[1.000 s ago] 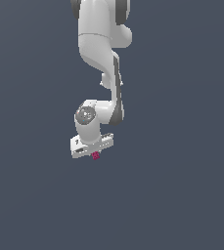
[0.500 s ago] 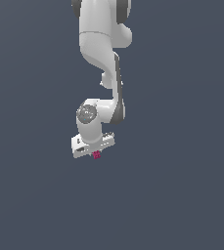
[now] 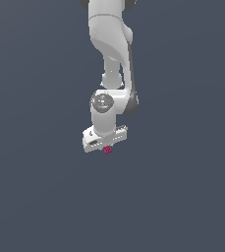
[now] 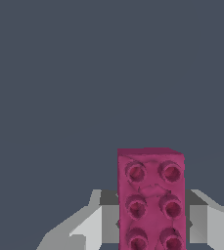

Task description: Pick up the object and move it to a goal position.

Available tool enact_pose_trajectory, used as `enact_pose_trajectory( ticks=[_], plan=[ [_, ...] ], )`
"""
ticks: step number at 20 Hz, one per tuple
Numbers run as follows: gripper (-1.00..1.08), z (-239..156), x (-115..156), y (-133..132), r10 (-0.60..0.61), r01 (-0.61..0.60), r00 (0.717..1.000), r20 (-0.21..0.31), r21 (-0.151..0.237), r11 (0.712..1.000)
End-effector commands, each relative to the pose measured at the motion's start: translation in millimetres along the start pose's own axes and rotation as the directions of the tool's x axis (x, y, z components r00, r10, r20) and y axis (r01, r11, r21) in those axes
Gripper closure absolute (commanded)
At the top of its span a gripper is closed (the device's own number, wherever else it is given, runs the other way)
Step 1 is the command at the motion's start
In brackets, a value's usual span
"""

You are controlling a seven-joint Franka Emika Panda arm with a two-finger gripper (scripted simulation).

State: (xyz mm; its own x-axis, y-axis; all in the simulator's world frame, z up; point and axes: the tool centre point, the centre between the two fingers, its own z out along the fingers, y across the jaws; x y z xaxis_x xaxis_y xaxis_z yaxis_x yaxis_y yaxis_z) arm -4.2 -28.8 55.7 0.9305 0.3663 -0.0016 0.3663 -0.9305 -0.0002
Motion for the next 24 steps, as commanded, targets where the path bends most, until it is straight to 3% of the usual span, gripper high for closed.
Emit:
enact_pose_trajectory(
  ticks=[1, 15, 24],
  plan=[
    [1.08, -17, 3, -24, -0.001, 0.001, 1.000, -0.001, 0.000, 1.000],
    [1.08, -116, 23, -157, -0.002, 0.002, 1.000, -0.001, -0.002, 1.000],
    [1.08, -141, 31, -188, -0.001, 0.001, 1.000, -0.002, -0.001, 1.000]
  ],
)
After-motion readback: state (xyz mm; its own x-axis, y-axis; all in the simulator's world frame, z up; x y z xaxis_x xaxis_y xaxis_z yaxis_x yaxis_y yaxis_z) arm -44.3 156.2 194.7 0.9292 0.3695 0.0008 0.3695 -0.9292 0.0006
